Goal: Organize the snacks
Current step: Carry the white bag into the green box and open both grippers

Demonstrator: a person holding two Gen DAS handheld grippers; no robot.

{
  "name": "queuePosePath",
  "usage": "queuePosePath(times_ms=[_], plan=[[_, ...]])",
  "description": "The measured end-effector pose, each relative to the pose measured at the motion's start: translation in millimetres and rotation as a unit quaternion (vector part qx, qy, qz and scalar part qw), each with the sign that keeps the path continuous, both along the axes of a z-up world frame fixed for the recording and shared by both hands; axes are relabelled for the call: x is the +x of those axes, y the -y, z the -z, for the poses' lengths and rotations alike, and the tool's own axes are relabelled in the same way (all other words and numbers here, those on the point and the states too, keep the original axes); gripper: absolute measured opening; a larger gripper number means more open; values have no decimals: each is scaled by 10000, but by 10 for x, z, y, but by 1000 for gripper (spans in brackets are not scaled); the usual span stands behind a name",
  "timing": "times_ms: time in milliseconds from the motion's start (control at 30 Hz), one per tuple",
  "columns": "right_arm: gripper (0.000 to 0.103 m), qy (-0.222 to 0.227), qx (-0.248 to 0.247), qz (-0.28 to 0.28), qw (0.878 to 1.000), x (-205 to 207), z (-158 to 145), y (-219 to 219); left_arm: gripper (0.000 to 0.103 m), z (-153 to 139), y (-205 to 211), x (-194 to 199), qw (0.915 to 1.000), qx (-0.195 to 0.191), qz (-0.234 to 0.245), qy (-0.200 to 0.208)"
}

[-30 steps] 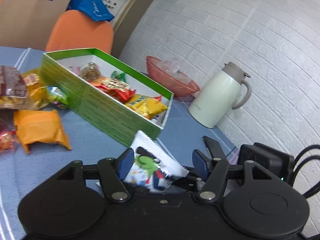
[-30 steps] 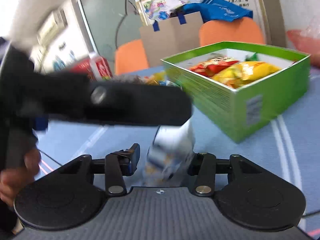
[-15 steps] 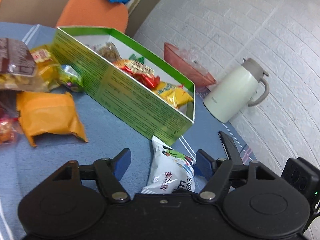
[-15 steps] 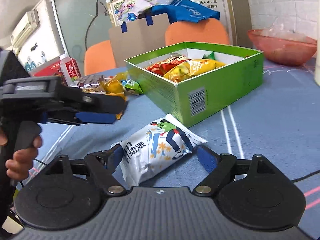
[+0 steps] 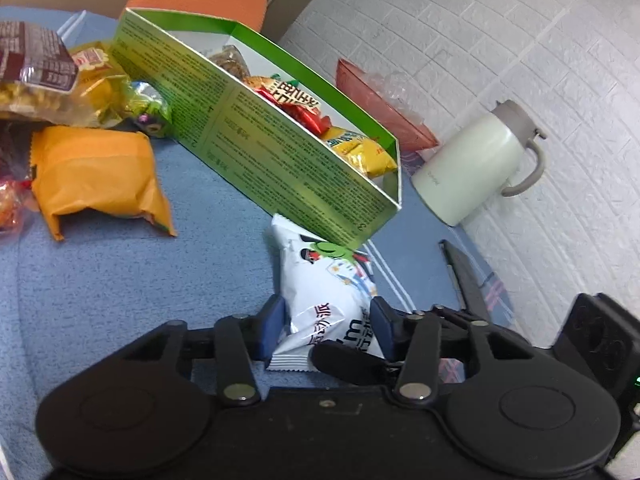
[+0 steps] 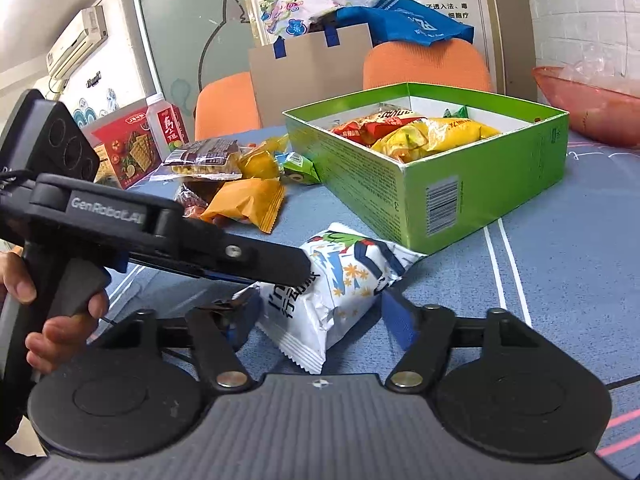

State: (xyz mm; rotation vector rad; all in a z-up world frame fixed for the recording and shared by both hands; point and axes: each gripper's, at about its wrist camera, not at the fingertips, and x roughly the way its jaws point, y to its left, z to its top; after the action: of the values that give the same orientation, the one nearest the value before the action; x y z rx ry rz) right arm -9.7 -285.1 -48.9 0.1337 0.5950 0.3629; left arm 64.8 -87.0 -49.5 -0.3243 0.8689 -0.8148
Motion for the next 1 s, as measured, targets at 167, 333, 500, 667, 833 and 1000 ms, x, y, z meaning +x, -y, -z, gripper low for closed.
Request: queuePosePath(times_ms=[167,333,500,667,833,1000], plan=[[79,108,-125,-1,9999,-54,-57,-65,61,-140,-49,-138,9996,-12,-130,241],[77,607,-204,-86,9979,-192,-321,-101,61,-488,-54,-236,9964,-112,-114,828],[76,1111,-178,38,9936,-78,-549,12,61,-747,111,-36,9923,-214,-68,1220],[76,1412,-184,324,9893,194,-653,188,61,-871,414,315,9910,-251,40,1316],[76,1451,-167,641,9872,445,-639,420,61,-853,719,654,9914,-292,181,1265],[74,1374,-160,892,9864,705,-604,644,61,-793,944,943,9931,-307,171,1123]])
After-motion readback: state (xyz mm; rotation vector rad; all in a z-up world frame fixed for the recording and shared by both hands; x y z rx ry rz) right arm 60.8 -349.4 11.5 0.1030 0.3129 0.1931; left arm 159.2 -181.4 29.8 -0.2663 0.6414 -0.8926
